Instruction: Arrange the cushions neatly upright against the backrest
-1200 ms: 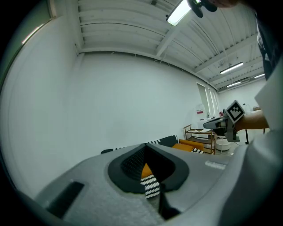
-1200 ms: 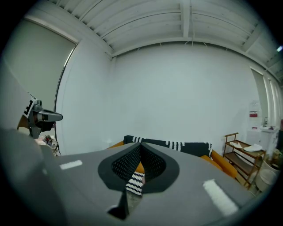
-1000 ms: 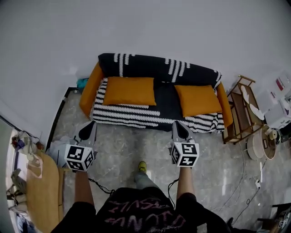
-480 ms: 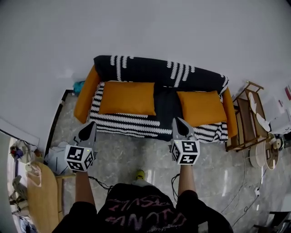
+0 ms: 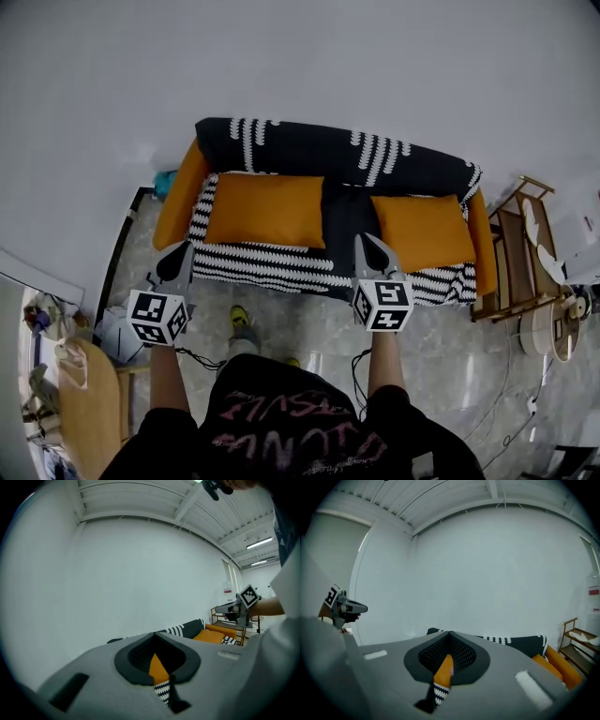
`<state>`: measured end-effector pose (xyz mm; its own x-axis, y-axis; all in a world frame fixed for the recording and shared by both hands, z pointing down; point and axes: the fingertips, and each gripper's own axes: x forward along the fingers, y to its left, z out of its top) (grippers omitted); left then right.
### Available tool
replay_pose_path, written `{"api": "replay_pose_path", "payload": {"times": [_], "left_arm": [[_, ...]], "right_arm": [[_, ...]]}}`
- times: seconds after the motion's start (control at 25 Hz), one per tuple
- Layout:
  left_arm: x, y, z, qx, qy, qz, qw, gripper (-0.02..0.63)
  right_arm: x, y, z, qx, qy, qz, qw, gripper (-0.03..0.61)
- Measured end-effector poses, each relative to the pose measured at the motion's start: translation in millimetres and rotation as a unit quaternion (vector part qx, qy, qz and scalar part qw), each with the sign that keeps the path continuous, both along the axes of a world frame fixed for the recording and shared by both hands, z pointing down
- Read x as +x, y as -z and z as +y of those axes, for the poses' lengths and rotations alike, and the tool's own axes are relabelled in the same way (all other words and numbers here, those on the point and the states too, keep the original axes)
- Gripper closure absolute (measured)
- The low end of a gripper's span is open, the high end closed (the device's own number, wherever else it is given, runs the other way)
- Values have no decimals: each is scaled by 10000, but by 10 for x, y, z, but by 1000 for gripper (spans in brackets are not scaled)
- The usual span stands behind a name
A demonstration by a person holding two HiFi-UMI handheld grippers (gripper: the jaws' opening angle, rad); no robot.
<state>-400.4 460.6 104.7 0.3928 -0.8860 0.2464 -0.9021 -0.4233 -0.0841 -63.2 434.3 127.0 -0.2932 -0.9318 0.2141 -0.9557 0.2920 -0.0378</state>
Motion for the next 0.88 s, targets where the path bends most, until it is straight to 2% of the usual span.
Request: {"api": "replay_pose_path", "payload": {"times": [0.2,0.4,0.64,0.8,0.88], "left_arm": [[2,-47,-461,-15,-140,-20,9999,607],[-95,-157,-1008,-122,-297,-21,9995,606],[-351,-396,-1865,-445,-460,1,9980,606],[-593,-602,-2445,-696,-512,88,9962,606],[-737,-731,-2745,-857,-458,190,9951,606]], "right_arm": [[18,-84,-398,-31,-170,-139,9998,568],[-94,-228,-826,-188,-259,-44,9995,566],[-320,-415,-1550,-497,-406,118,9979,566],[-598,-426,-2048,-492,-374,-181,9979,568],[-719,-463,-2304,-567,-402,-116,9975,568]]}}
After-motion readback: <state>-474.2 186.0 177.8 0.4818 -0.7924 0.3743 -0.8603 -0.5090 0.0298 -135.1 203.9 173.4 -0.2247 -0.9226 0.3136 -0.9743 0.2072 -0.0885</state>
